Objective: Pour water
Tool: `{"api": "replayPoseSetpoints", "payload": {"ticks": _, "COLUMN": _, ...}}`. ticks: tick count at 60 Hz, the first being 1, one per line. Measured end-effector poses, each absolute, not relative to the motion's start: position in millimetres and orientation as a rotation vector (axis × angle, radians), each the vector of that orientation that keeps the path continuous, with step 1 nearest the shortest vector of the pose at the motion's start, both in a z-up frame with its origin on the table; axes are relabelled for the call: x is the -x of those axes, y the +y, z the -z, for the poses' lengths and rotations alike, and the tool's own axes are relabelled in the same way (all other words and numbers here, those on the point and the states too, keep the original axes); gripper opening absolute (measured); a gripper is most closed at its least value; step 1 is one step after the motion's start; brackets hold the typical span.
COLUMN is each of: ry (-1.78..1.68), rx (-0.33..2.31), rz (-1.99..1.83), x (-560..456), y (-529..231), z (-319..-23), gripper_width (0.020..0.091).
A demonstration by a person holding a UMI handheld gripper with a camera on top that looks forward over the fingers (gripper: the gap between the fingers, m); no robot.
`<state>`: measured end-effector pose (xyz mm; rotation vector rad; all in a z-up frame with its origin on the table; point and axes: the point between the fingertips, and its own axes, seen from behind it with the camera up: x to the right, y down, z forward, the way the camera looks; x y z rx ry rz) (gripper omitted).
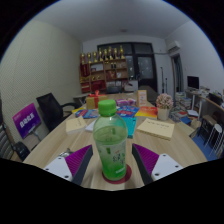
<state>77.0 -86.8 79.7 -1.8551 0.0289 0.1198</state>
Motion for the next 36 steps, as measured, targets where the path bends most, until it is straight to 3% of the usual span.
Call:
{"api": "replayPoseSetpoints", "payload": {"ticks": 8, "ry": -0.017, "rx": 1.927, "rz": -0.135, "x": -76.9, "y": -143.6, "z": -110.7, "gripper_width": 0.0832}}
{"api": "replayPoseSetpoints", "payload": {"ticks": 14, "ry": -0.018, "rx": 1.930, "rz": -0.116, "x": -81.7, "y": -197.1, "z": -162.8, "gripper_width": 0.0834}}
{"api": "replayPoseSetpoints", "payload": {"ticks": 20, "ry": 0.041, "rx": 1.953, "rz": -0.063, "x": -94.8, "y": -243.8, "z": -193.0, "gripper_width": 0.0832}}
{"api": "replayPoseSetpoints", "payload": {"ticks": 36, "ry": 0.034, "rx": 1.920, "rz": -0.103, "x": -77.5, "y": -320.0, "z": -246.9, "gripper_width": 0.0836}}
